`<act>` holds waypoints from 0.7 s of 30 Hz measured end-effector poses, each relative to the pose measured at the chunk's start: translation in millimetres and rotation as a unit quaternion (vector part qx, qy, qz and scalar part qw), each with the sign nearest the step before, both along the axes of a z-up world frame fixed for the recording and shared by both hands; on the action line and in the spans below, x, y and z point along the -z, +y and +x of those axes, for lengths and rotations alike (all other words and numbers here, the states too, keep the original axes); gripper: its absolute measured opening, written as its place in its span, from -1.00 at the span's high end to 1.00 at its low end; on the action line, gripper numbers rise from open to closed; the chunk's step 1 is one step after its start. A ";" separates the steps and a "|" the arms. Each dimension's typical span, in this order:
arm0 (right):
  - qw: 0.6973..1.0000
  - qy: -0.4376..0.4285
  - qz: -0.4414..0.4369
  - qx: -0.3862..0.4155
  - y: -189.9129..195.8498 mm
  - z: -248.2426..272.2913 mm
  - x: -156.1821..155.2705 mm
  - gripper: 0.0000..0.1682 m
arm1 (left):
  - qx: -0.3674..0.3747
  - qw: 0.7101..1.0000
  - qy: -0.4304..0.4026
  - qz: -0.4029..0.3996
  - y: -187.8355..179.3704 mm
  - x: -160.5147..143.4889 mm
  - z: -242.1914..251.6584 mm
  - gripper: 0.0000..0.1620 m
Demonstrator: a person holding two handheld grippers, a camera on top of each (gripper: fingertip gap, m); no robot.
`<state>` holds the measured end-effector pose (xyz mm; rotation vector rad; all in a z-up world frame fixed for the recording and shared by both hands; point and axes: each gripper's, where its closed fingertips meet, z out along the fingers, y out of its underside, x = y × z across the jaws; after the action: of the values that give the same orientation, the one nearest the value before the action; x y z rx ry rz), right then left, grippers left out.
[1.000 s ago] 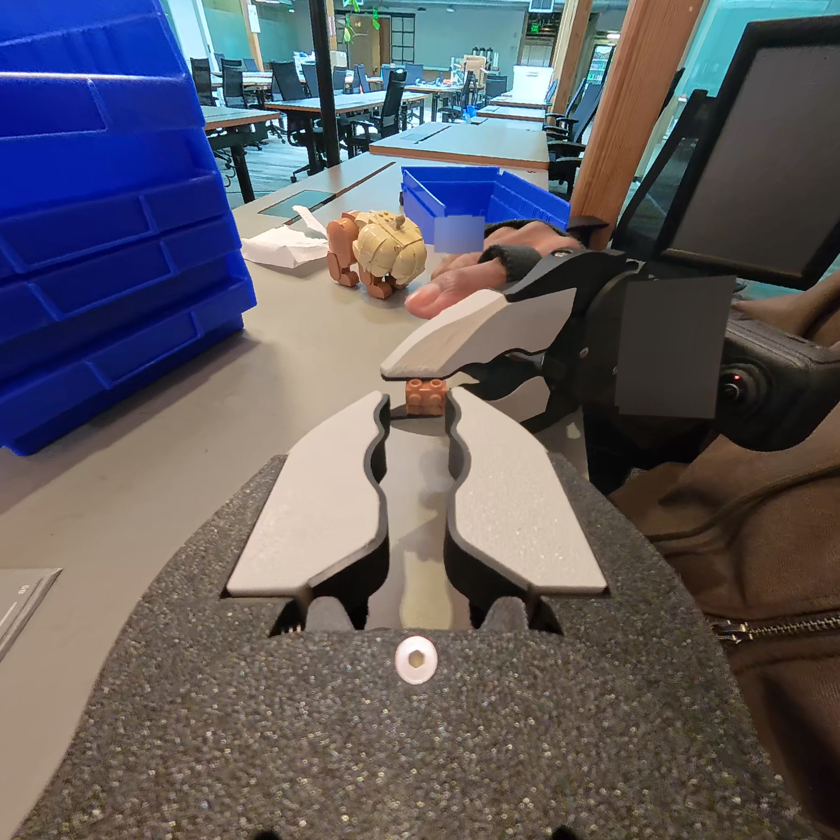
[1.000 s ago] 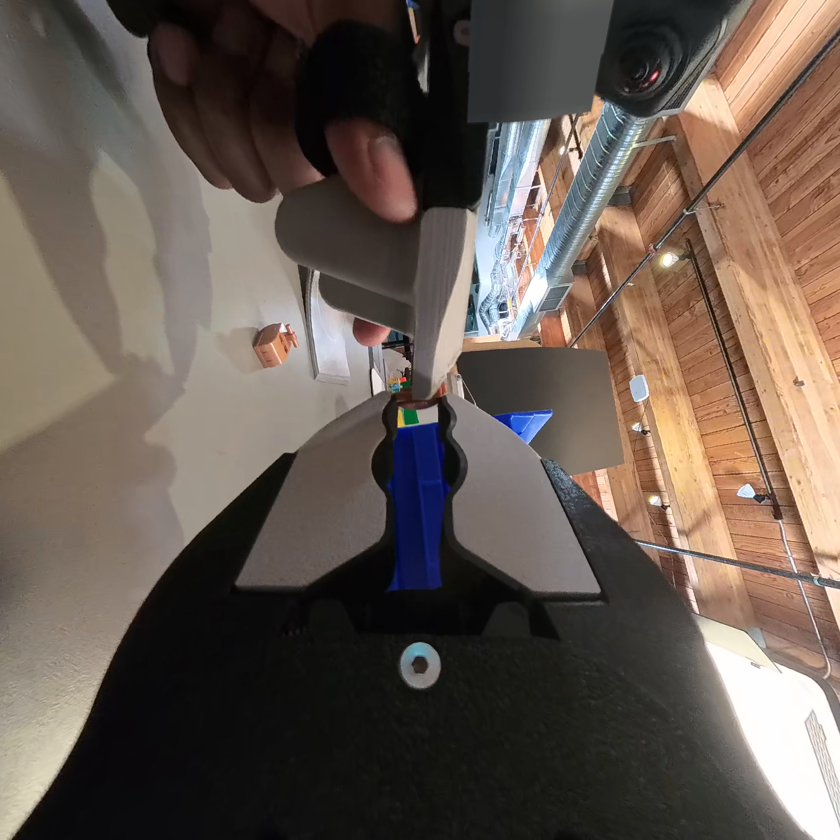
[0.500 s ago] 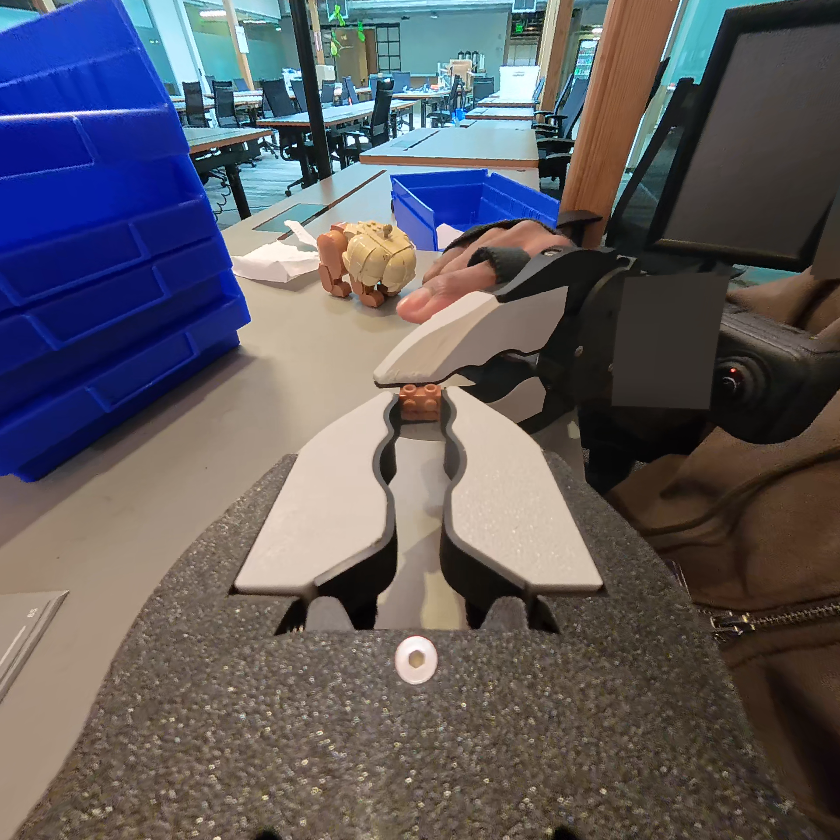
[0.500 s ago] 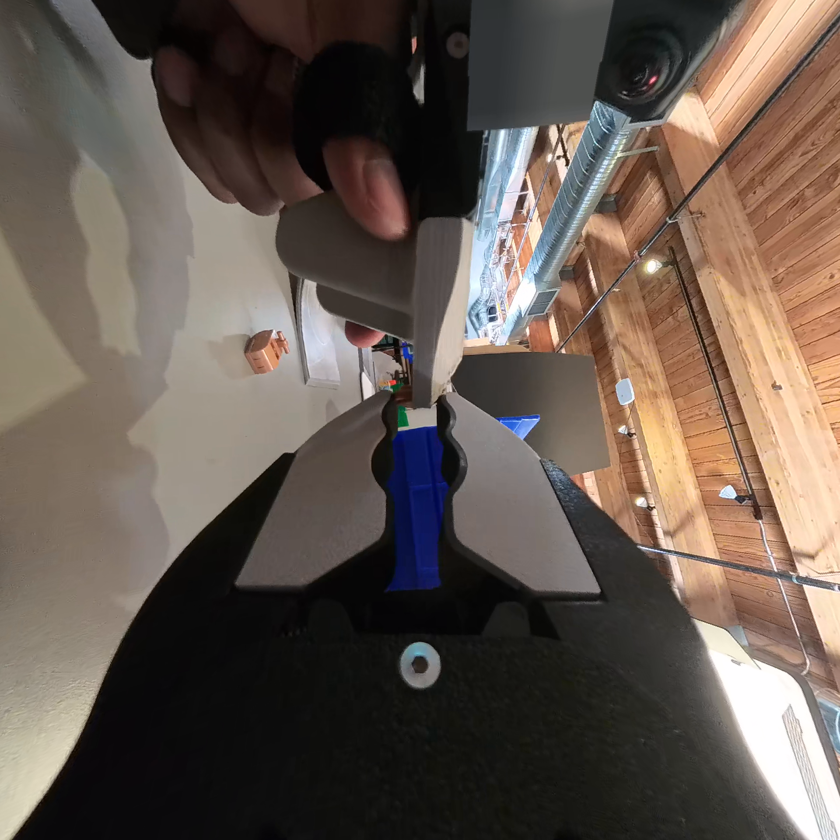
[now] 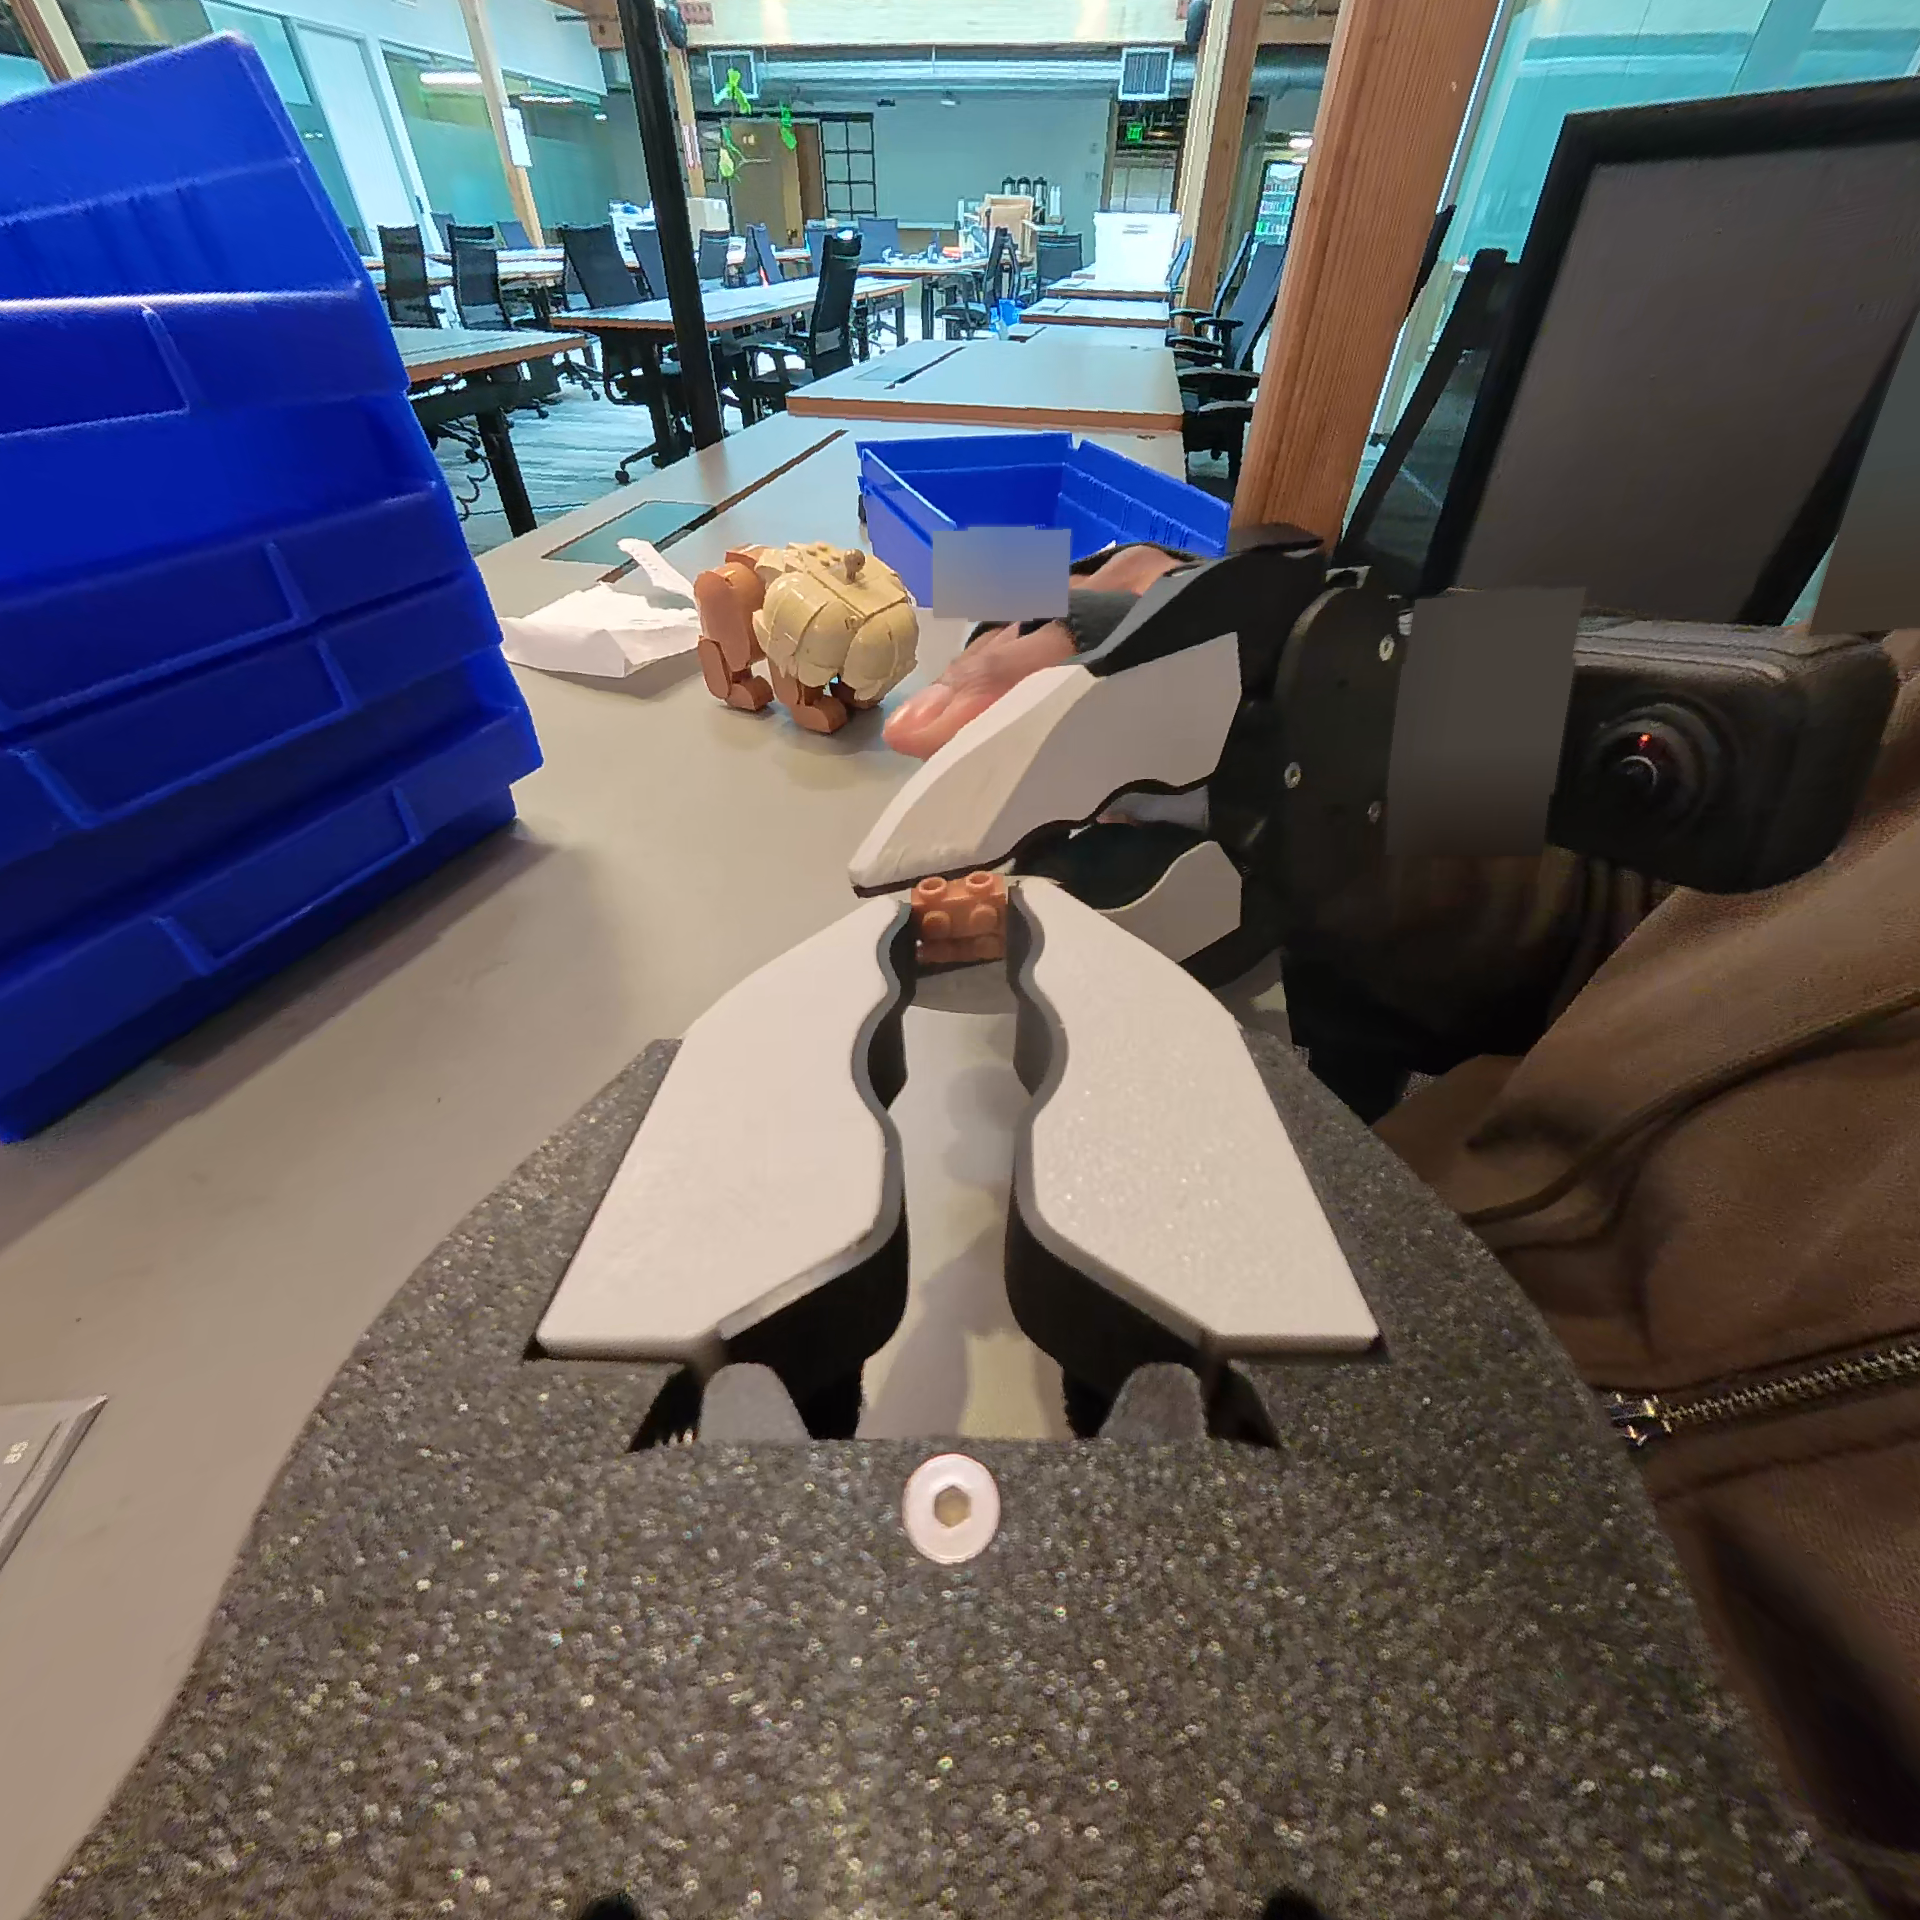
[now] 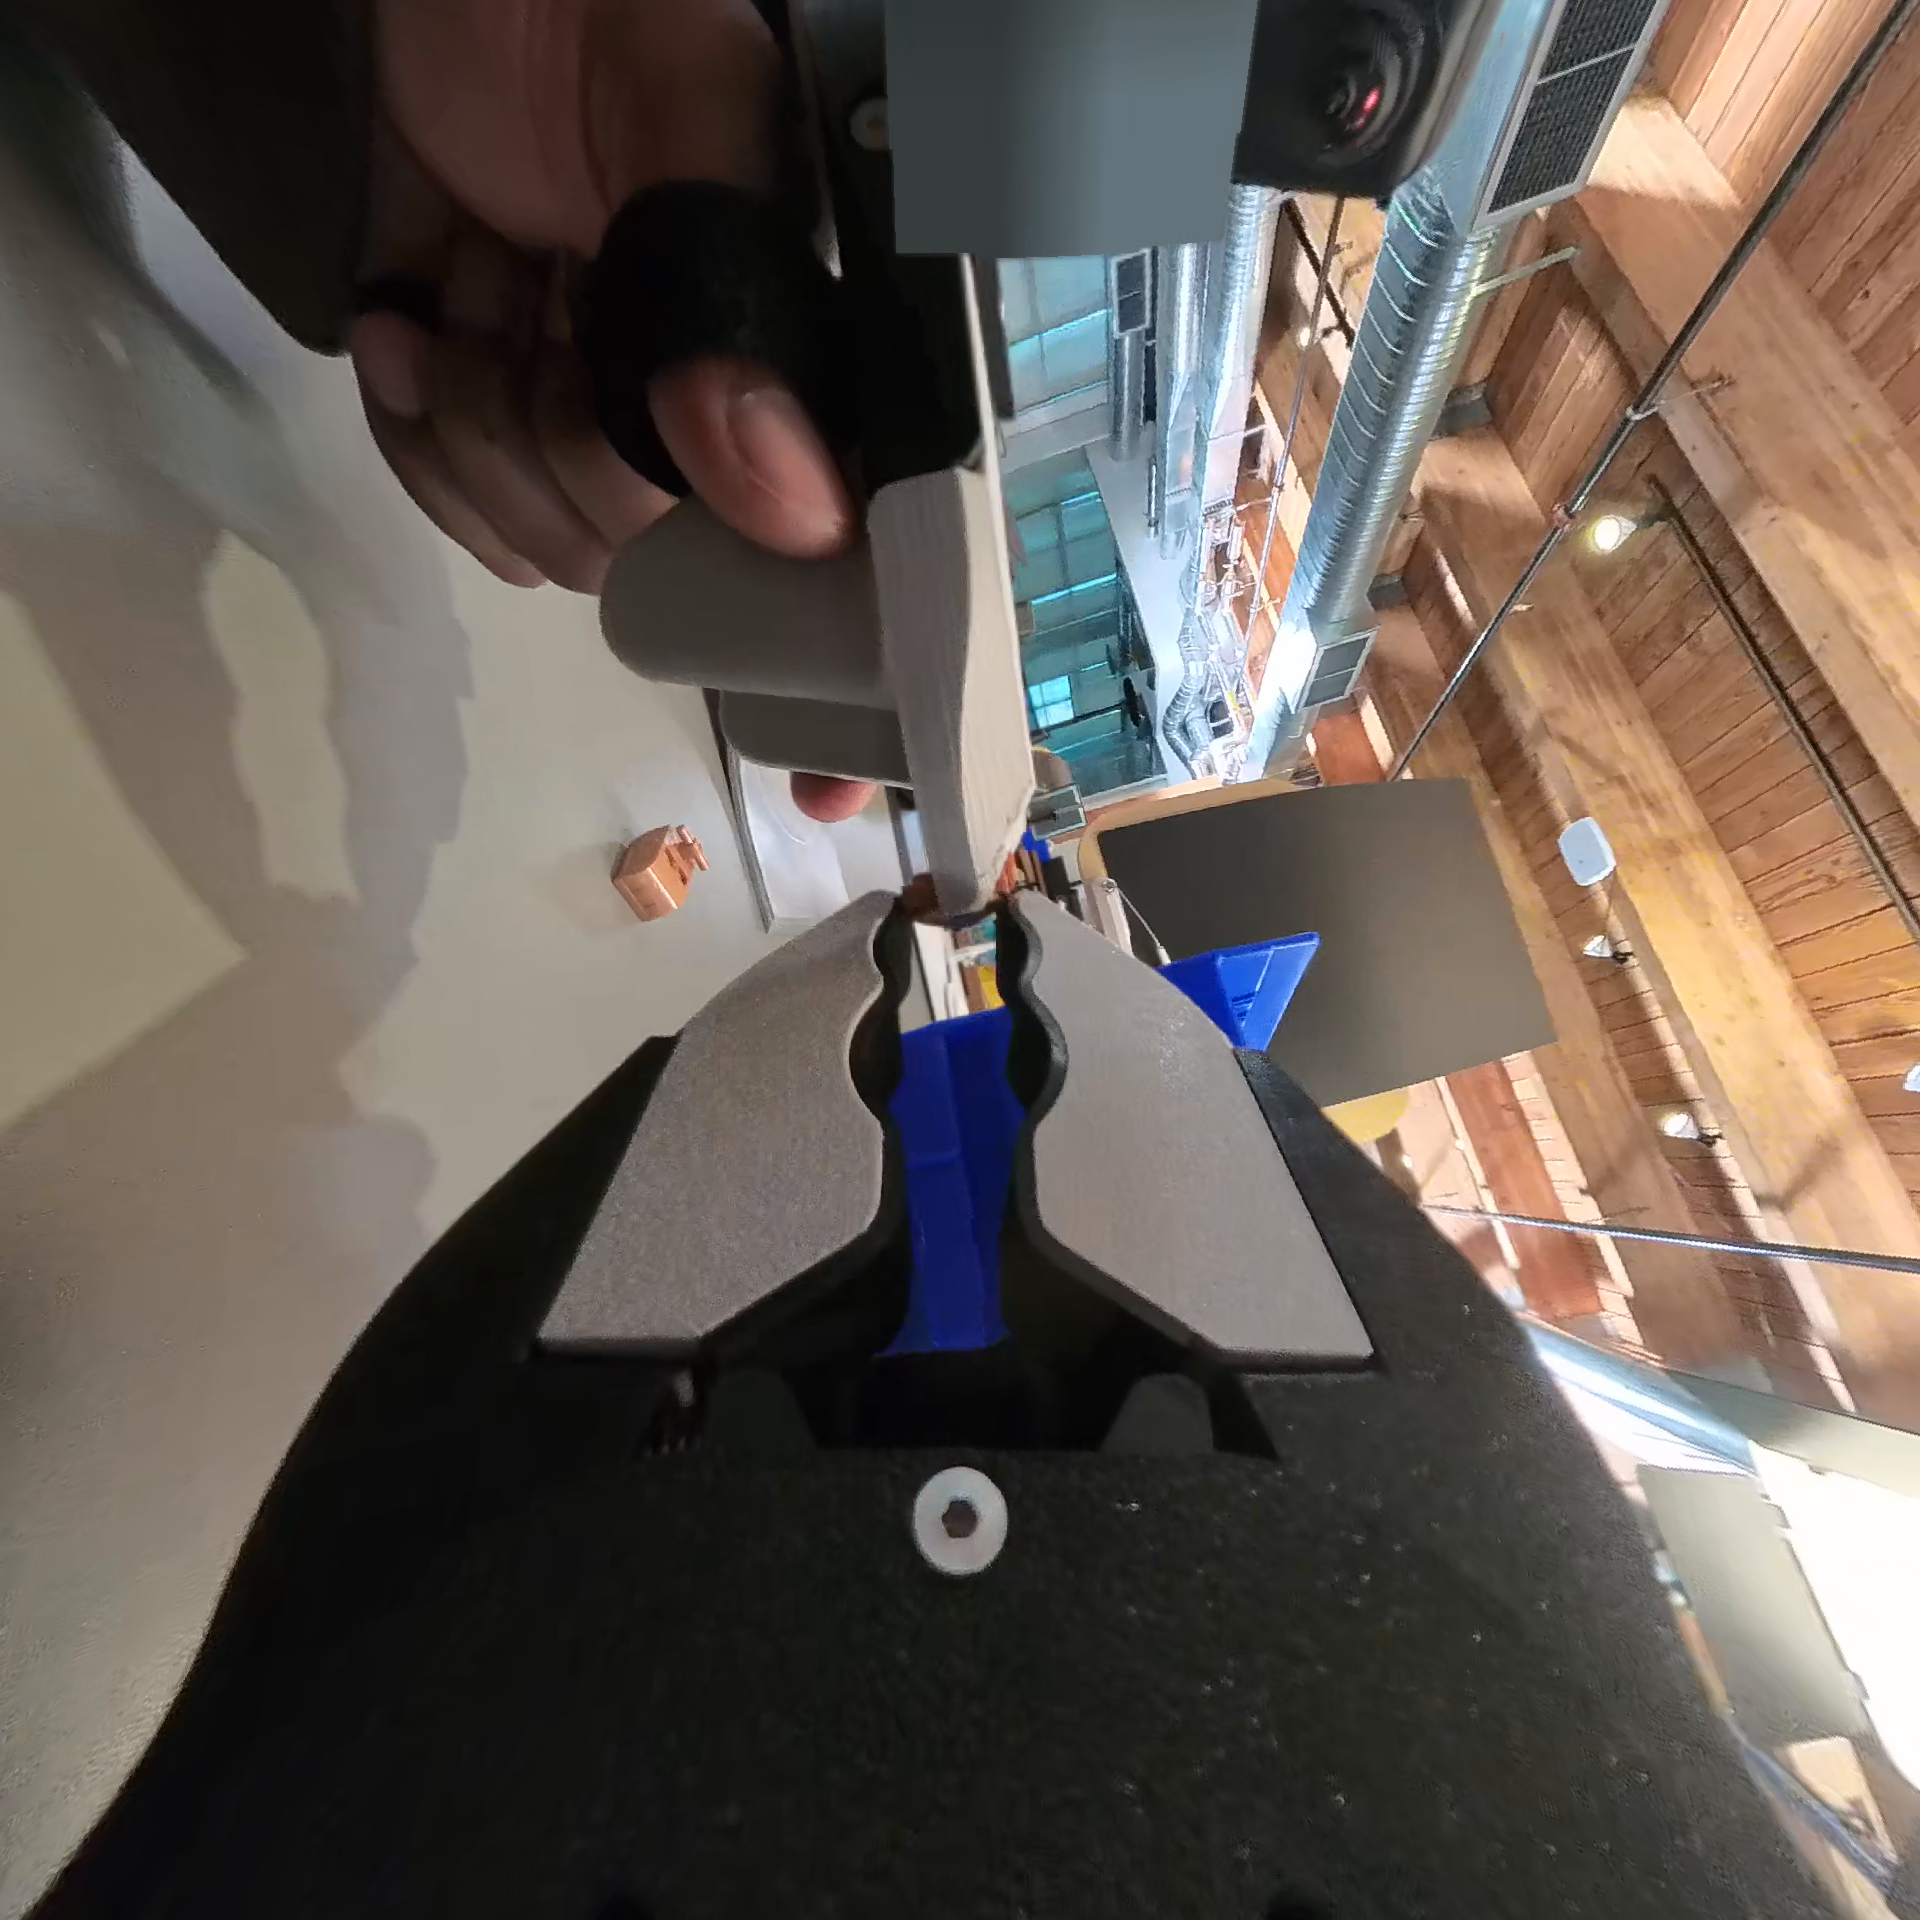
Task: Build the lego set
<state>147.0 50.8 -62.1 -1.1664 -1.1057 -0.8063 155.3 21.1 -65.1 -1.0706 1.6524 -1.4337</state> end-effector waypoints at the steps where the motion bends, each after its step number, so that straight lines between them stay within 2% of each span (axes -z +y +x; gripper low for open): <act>1: 1.000 0.002 -0.001 -0.002 -0.2 0.1 -0.2 0.81 | 0.000 1.000 -0.001 -0.001 -0.4 -0.4 0.1 0.80; 6: 1.000 -0.008 0.013 0.013 0.9 2.5 -3.1 0.81 | -0.011 1.000 -0.008 0.003 0.5 -2.3 1.8 0.80; 8: 0.998 -0.020 0.018 0.057 3.7 16.1 -3.2 0.89 | -0.031 0.999 -0.027 0.006 5.2 -8.1 1.7 0.80; 10: 0.993 -0.005 0.048 0.109 1.0 47.1 -16.1 0.97 | -0.084 0.995 -0.054 -0.007 33.1 -21.7 -7.6 0.80; 12: 0.992 0.047 0.062 0.097 -7.9 59.8 -29.1 1.00 | -0.107 0.990 -0.081 -0.036 54.3 -32.5 -16.8 0.80; 19: 0.995 -0.038 0.078 0.053 -5.3 27.9 -13.0 1.00 | -0.033 0.998 -0.050 -0.021 22.2 -19.5 -9.7 0.80; 21: 0.994 -0.049 0.082 0.050 -4.4 21.1 -11.4 0.93 | -0.020 0.999 -0.042 -0.007 15.4 -15.9 -8.9 0.80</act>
<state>168.1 46.3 -50.8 -1.0604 -1.0460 -1.0212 146.4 36.5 -49.2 -1.0315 1.5552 -1.4474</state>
